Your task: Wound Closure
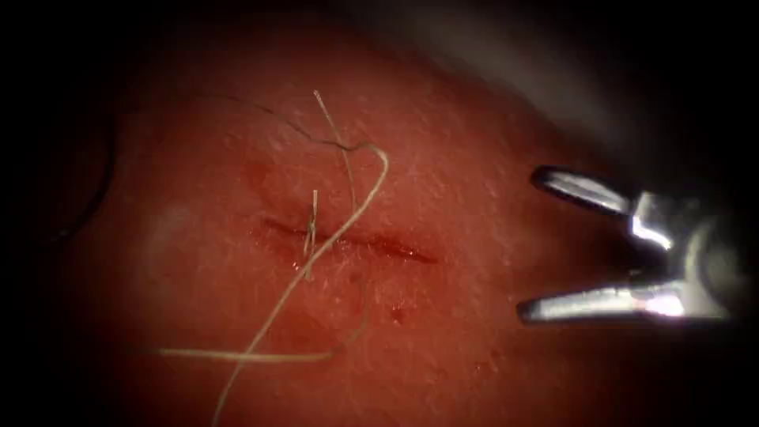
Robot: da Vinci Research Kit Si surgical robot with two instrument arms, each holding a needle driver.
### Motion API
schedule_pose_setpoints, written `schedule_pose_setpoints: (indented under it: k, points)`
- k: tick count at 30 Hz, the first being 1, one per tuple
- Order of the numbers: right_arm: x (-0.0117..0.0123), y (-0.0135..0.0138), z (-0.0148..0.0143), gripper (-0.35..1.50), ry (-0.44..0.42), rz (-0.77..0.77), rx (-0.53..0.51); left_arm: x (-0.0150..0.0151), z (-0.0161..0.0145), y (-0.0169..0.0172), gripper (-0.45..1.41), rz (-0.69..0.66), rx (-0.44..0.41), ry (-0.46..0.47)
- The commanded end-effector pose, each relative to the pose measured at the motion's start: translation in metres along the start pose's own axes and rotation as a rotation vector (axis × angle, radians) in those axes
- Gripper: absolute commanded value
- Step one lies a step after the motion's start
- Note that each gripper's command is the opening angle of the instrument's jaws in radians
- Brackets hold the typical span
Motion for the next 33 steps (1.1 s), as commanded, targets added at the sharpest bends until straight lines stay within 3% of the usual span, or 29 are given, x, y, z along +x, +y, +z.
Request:
schedule_pose_setpoints:
  k: [1, 5, 7, 14, 20, 21, 23, 26, 31, 33]
  points:
    - [-0.0005, 0.0014, 0.0029, 1.04, -0.043, 0.083, 0.008, -0.0016, 0.0023, 0.0026, 0.71, 0.021, -0.086, 0.027]
    - [-0.0016, 0.0031, 0.0065, 1.04, -0.037, 0.205, 0.051, -0.0045, 0.0052, 0.0067, 0.69, 0.058, -0.231, 0.034]
    - [-0.0023, 0.0034, 0.0075, 1.06, -0.034, 0.216, 0.057, -0.0053, 0.0053, 0.0073, 0.69, 0.073, -0.256, 0.011]
    - [-0.0031, 0.0018, 0.0061, 1.06, -0.033, 0.225, 0.091, -0.0062, 0.0029, 0.0069, 0.66, 0.103, -0.284, -0.097]
    - [-0.0003, -0.0026, 0.0037, 0.98, -0.049, 0.226, 0.189, -0.0061, 0.0035, 0.0078, 0.66, 0.103, -0.277, -0.106]
    - [0.0005, -0.0045, 0.0037, 0.96, -0.061, 0.223, 0.212, -0.0059, 0.0038, 0.0084, 0.66, 0.090, -0.274, -0.114]
    - [0.0009, -0.0054, 0.0038, 0.96, -0.069, 0.220, 0.222, -0.0058, 0.0039, 0.0089, 0.66, 0.083, -0.281, -0.119]
    - [0.0026, -0.0100, 0.0057, 0.94, -0.120, 0.159, 0.248, -0.0044, 0.0039, 0.0113, 0.66, 0.065, -0.294, -0.167]
    - [0.0028, -0.0109, 0.0065, 0.94, -0.129, 0.126, 0.243, -0.0031, 0.0041, 0.0129, 0.66, 0.053, -0.298, -0.204]
    - [0.0025, -0.0105, 0.0059, 0.94, -0.131, 0.119, 0.225, -0.0022, 0.0044, 0.0149, 0.67, 0.032, -0.315, -0.275]
